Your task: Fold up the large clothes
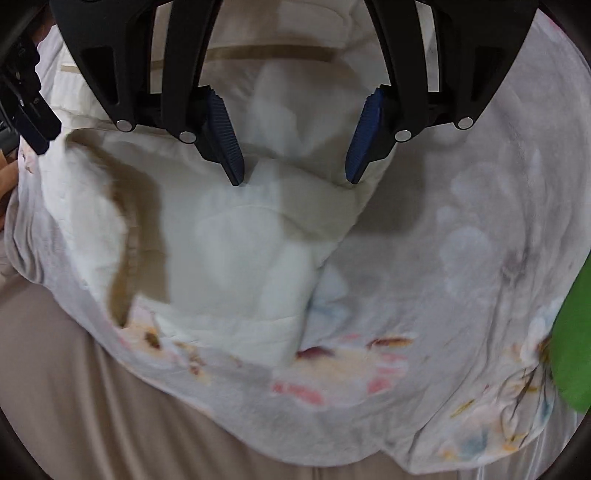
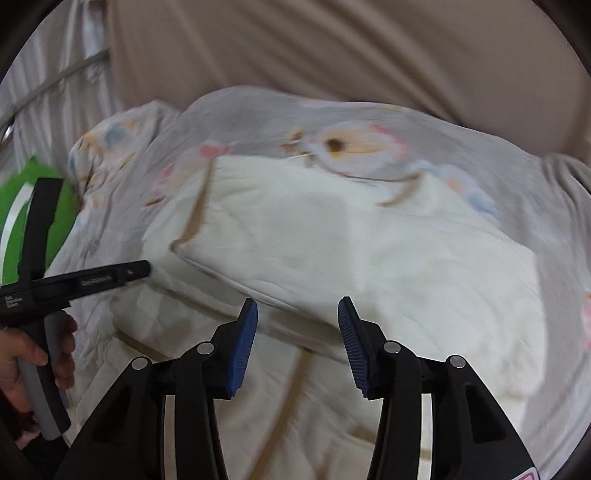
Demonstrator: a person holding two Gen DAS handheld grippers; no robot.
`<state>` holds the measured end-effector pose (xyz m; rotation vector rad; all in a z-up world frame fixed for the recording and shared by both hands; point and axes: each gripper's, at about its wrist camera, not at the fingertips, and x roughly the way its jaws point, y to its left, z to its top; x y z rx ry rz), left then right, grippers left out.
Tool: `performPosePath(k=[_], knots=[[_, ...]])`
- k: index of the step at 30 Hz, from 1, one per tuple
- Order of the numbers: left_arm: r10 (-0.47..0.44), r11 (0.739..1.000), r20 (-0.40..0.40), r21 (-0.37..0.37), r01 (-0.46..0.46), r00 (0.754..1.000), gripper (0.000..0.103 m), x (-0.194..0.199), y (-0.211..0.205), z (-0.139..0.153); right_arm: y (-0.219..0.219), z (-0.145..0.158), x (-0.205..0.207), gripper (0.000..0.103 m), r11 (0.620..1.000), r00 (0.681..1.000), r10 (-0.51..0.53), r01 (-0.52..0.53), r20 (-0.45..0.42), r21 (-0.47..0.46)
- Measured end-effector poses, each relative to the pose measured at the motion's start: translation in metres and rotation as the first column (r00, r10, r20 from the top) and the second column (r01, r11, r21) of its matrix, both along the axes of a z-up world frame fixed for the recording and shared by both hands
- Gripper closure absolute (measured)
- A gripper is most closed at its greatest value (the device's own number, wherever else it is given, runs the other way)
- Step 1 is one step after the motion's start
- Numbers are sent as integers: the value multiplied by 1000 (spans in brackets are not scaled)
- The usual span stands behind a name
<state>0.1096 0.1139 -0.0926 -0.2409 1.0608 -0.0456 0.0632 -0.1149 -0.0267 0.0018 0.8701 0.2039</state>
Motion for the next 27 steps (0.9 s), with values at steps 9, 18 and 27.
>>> performPosePath(k=[9, 18, 27], knots=[[-25, 999, -12, 27, 25, 1000, 46, 12, -2, -20, -76, -14, 32, 64, 955, 957, -287, 288, -28, 74], [-8, 996, 3, -90, 8, 1000, 44, -10, -2, 4, -226, -18, -76, 58, 707, 760, -631, 646, -157, 289], [53, 962, -108, -262, -80, 993, 33, 3, -14, -8, -175, -8, -32, 48, 824, 864, -498, 499, -75, 269]])
